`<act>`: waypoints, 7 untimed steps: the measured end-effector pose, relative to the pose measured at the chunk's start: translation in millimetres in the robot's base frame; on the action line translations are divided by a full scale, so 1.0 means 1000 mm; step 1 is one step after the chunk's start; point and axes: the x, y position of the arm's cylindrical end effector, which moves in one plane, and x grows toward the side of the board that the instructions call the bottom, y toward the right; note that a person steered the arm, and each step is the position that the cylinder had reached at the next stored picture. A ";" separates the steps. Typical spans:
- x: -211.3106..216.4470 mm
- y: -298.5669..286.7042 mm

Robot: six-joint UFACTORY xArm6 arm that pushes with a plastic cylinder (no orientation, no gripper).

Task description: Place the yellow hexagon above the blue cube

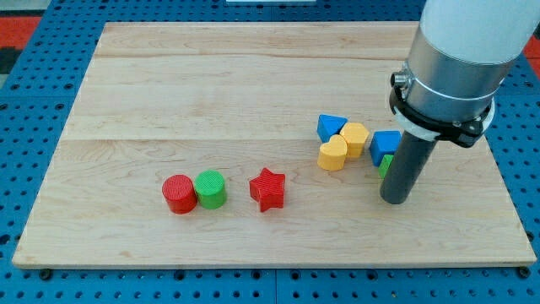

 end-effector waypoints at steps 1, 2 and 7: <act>0.000 -0.014; 0.000 -0.045; -0.079 -0.030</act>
